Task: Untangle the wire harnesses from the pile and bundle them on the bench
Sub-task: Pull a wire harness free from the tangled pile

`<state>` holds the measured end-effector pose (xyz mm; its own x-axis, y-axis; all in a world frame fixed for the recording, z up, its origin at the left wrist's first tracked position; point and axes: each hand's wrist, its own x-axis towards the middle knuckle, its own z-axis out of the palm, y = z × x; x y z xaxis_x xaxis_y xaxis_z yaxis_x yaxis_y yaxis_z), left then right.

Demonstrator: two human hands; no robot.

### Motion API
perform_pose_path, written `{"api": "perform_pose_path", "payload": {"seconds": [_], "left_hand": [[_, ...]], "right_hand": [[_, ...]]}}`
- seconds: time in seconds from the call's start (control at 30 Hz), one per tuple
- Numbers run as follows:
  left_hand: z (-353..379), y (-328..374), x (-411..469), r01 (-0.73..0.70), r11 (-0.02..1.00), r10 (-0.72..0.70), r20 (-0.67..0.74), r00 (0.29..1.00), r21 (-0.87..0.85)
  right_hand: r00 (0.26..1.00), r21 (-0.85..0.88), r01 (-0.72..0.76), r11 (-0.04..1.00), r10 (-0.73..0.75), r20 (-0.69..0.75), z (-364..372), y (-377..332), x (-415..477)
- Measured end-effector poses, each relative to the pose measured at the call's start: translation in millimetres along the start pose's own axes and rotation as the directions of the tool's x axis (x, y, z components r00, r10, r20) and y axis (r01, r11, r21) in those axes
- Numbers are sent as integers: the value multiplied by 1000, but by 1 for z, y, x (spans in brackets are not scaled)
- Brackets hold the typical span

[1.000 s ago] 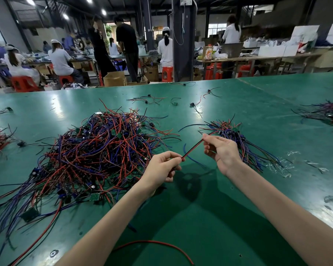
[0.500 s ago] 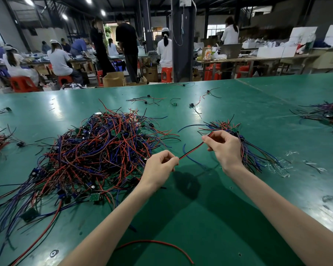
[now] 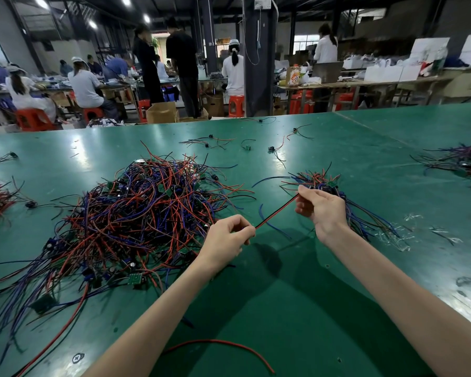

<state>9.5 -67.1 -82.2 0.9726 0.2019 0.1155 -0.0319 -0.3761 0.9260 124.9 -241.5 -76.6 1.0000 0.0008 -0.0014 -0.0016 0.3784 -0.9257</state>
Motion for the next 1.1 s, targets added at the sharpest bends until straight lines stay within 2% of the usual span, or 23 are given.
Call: {"api": "perform_pose_path", "payload": {"seconds": [0.07, 0.2, 0.3, 0.43, 0.53, 0.63, 0.7, 0.8, 0.9, 0.97, 1.1], "left_hand": [[0, -1, 0, 1, 1000, -1, -1, 1000, 6], [0, -2, 1, 6, 1000, -6, -17, 1000, -18], [-1, -2, 1, 10, 999, -11, -14, 1000, -41], [-2, -3, 1, 17, 998, -18, -7, 1000, -64], [-2, -3, 2, 25, 997, -25, -1, 1000, -77], [-2, -3, 2, 33, 994, -31, 13, 999, -104], [-2, -3, 2, 38, 991, -35, 24, 999, -126], [-2, -2, 2, 45, 989, -38, 47, 998, -143], [-3, -1, 2, 48, 988, -40, 54, 998, -149], [-4, 0, 2, 49, 986, -41, 54, 998, -160], [-5, 0, 2, 49, 984, -40, 60, 997, -171]], "right_hand": [[999, -65, 50, 997, -50, 7, -2, 1, 1], [968, -255, 249, 934, -252, 23, -3, 1, 0], [957, -281, 287, 916, -288, 39, -4, 1, 0], [981, -181, 193, 964, -191, 26, -4, 0, 0], [999, 5, 41, 999, -41, 13, 0, -2, -1], [995, 184, -93, 978, 96, -6, 3, -5, -1], [994, 194, -104, 975, 110, -18, 4, -4, 0], [1000, 5, 6, 1000, -6, -24, 3, 0, 3], [986, -252, 159, 955, -167, -12, 1, 3, 5], [978, -312, 195, 930, -207, -7, 0, 4, 7], [981, -340, 183, 922, -196, -4, -1, 5, 9]]}}
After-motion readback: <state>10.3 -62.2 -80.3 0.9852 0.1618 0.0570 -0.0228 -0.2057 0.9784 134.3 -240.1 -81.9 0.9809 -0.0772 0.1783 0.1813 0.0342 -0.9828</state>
